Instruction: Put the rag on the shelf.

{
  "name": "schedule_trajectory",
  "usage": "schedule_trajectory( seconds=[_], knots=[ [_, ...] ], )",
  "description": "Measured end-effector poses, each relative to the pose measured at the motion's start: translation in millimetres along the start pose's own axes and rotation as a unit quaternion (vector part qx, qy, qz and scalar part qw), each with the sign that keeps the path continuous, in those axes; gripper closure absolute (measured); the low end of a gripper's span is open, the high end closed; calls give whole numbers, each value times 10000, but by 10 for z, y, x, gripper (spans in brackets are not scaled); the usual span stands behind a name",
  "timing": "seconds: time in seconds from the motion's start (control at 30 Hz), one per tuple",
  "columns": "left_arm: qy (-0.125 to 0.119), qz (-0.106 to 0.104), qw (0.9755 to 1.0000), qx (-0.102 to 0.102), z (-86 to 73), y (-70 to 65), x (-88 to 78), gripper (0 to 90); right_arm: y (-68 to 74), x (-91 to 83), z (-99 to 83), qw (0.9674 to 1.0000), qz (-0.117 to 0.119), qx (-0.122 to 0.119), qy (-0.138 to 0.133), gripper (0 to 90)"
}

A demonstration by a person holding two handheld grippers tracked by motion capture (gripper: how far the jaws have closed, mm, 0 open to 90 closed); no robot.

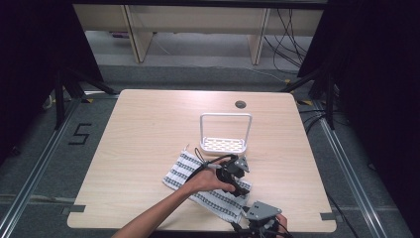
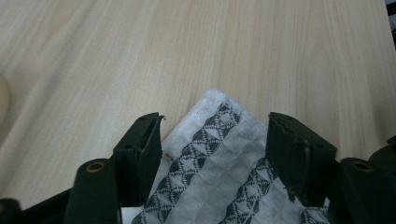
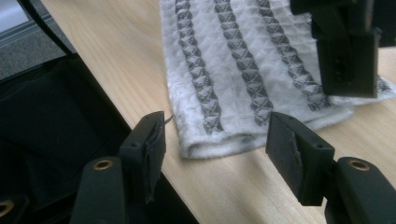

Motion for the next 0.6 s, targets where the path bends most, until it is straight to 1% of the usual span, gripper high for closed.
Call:
schedule_trajectory(
  seconds=[0.03, 0.07, 0.1, 0.13, 0.17, 0.2, 0.23, 0.27, 0.3, 0.33, 0.37, 0.4, 0.47, 0.5, 0.53, 0.57, 0.6],
  knots=[
    [18, -22, 10000, 6, -8, 0, 12, 366, -1, 16, 1, 10000, 20, -54, -11, 393],
    [33, -43, 10000, 41, -13, 4, 21, 370, 15, 20, -7, 10000, -21, 35, 56, 396],
    [33, -43, 10000, 41, -13, 4, 21, 377, 6, 38, -4, 10000, -19, -37, 38, 405],
    [36, -63, 10000, 59, -19, 2, 30, 390, 15, 47, -10, 10000, -38, 22, 71, 412],
    [60, -76, 9999, 129, -28, -2, 41, 402, 5, 57, -12, 9999, -38, -23, 97, 418],
    [72, -74, 9998, 174, -29, -3, 43, 410, 1, 68, -18, 9999, -46, -13, 118, 423],
    [72, -74, 9998, 174, -29, -3, 43, 424, 1, 68, -18, 9999, -46, -13, 118, 423],
    [117, -81, 9995, 275, -27, -5, 40, 445, -3, 85, -37, 9998, -12, 33, 177, 448],
    [117, -81, 9995, 275, -27, -5, 40, 463, 9, 89, -49, 9997, -34, 132, 204, 456],
    [189, -30, 9988, 444, -30, -7, 38, 480, -12, 97, -52, 9998, -13, 51, 173, 465],
    [207, -28, 9985, 505, -29, -16, 40, 504, -10, 96, -56, 9997, -2, 133, 185, 474],
    [231, -46, 9980, 582, -26, -21, 40, 527, -21, 97, -55, 9998, -15, 121, 173, 492],
    [242, -98, 9976, 644, -22, -38, 44, 579, -34, 96, -52, 9998, -16, 151, 151, 534],
    [242, -98, 9976, 644, -22, -38, 44, 610, -34, 96, -52, 9998, -16, 151, 151, 534],
    [237, -120, 9974, 665, -20, -45, 45, 610, -28, 93, -52, 9996, -19, 240, 151, 562],
    [221, -168, 9971, 704, -19, -50, 45, 701, -53, 97, -46, 9997, 7, 203, 116, 645],
    [221, -168, 9971, 704, -19, -50, 45, 730, -53, 97, -46, 9997, 7, 203, 116, 645]
  ],
)
Point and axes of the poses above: each handheld gripper's, and its own axes: x roughly forward along the jaws, z roughly out of its top, y roughly to its left, the point moved 7 cm from there along x, roughly forward along the jaws, and after that the axes turned 13 degrees about -y, right-handed, at the moved point
